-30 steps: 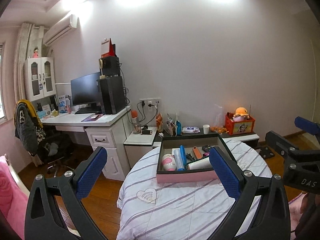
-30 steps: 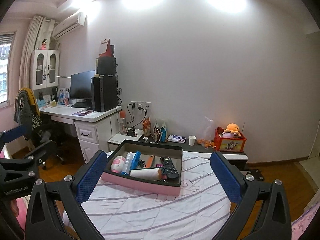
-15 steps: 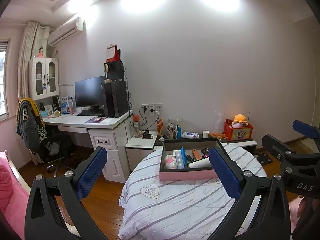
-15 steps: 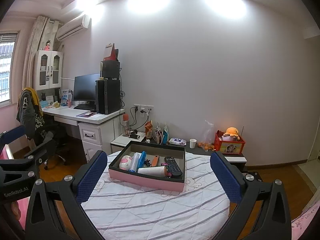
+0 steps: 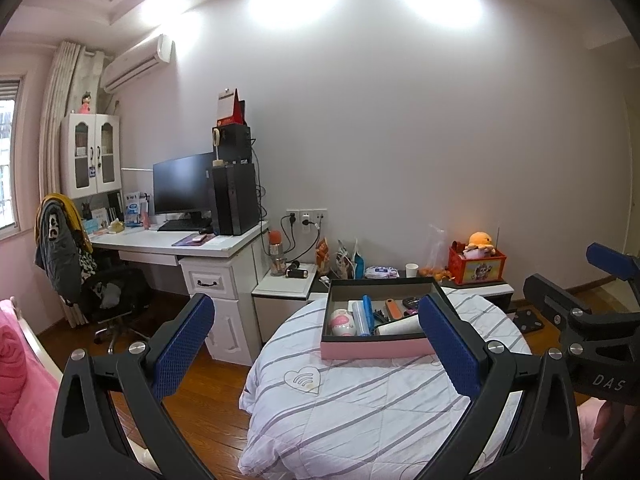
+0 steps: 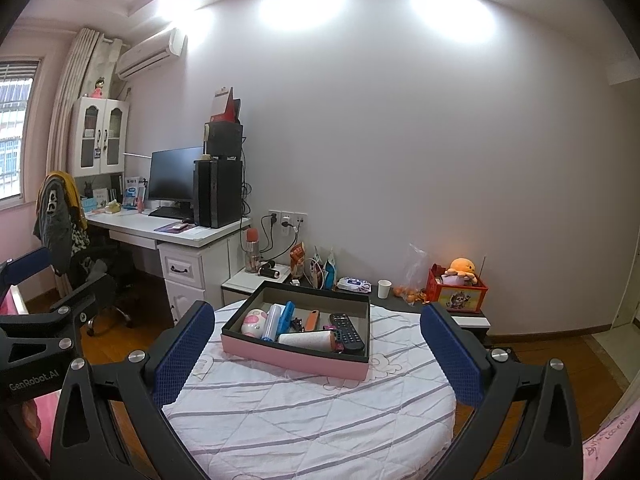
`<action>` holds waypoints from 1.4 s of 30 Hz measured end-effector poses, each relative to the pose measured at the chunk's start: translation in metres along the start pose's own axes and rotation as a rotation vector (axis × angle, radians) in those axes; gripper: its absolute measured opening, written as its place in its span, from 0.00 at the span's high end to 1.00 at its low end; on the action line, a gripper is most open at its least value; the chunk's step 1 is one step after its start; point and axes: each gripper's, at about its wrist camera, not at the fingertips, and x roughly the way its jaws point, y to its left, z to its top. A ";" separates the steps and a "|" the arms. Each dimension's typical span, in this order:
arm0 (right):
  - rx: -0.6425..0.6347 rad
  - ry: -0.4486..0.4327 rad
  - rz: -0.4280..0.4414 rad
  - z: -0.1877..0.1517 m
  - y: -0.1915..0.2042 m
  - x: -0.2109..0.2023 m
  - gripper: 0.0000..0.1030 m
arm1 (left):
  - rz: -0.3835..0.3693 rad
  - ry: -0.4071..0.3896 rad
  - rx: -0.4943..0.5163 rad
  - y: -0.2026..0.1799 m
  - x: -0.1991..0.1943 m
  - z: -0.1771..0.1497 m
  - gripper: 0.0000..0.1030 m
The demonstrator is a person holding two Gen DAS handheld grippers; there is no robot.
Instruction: Organize rigid objects
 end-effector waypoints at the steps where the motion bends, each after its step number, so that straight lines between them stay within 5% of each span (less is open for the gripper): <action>1: 0.000 -0.001 0.000 0.001 -0.001 0.000 0.00 | 0.000 -0.001 -0.001 -0.001 0.000 0.000 0.00; 42: -0.005 0.035 -0.001 -0.010 0.001 0.008 0.00 | -0.011 -0.001 0.014 -0.015 0.018 -0.011 0.00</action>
